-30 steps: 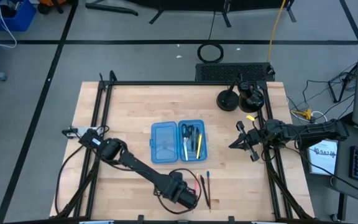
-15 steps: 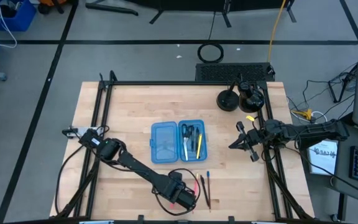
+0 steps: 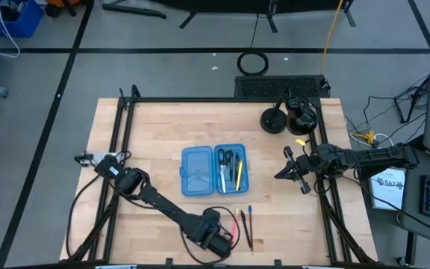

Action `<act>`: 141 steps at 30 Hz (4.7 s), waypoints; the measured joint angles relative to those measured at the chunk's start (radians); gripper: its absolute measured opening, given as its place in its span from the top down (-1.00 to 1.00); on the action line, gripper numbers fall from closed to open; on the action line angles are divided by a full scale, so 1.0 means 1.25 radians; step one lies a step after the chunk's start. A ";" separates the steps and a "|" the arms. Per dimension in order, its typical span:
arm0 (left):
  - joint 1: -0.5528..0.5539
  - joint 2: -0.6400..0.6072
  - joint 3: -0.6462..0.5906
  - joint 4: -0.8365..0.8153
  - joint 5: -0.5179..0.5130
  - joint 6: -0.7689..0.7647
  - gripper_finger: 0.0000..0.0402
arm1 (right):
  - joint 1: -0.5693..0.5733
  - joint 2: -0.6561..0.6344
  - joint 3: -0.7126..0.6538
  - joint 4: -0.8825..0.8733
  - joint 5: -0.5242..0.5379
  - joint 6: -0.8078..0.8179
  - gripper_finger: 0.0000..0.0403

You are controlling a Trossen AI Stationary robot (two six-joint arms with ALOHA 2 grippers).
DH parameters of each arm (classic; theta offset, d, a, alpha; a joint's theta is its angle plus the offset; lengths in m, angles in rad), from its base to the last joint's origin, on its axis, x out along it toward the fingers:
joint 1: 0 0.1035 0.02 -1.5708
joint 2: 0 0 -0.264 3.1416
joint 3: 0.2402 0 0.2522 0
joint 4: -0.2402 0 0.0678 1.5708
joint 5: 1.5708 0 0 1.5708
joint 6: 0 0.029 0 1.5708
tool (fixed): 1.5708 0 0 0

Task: Pick & place school supplies into a supply box
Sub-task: Put the pink pen into the blue supply box

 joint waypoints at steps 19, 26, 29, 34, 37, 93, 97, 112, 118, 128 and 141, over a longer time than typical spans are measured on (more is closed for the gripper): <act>-0.017 -0.093 0.002 0.001 -0.170 0.075 0.99 | 0.000 0.000 0.000 -0.001 0.000 0.016 1.00; -0.005 -0.095 0.002 0.002 -0.179 0.133 0.98 | -0.001 0.000 0.000 0.001 -0.049 0.016 1.00; -0.012 -0.095 0.002 0.002 -0.231 0.213 0.98 | 0.000 0.000 0.000 0.028 -0.134 0.040 1.00; -0.057 -0.102 0.003 0.002 -0.399 0.508 0.99 | 0.000 0.000 0.000 0.061 -0.189 0.098 1.00; -0.091 -0.137 0.003 0.006 -0.501 0.697 0.99 | 0.000 0.000 0.000 0.089 -0.189 0.128 1.00; 0.099 -0.966 -1.435 1.424 -0.356 1.364 0.96 | 0.390 0.762 0.828 -0.788 0.281 0.423 1.00; 0.099 -0.966 -1.435 1.423 -0.355 1.373 0.87 | 0.496 0.863 0.911 -0.838 0.315 0.609 1.00; 0.099 -0.966 -1.434 1.426 -0.354 1.362 0.81 | 0.785 1.072 0.953 -0.706 0.212 1.351 1.00; 0.099 -0.966 -1.434 1.419 -0.352 1.346 0.81 | 0.827 1.181 0.953 -0.597 0.228 1.481 1.00; 0.099 -0.966 -1.434 1.408 -0.316 1.343 0.81 | 0.831 1.284 1.007 -0.665 0.208 1.482 1.00; 0.099 -0.966 -1.434 1.402 -0.311 1.346 0.81 | 0.831 1.284 1.010 -0.758 0.147 1.456 0.47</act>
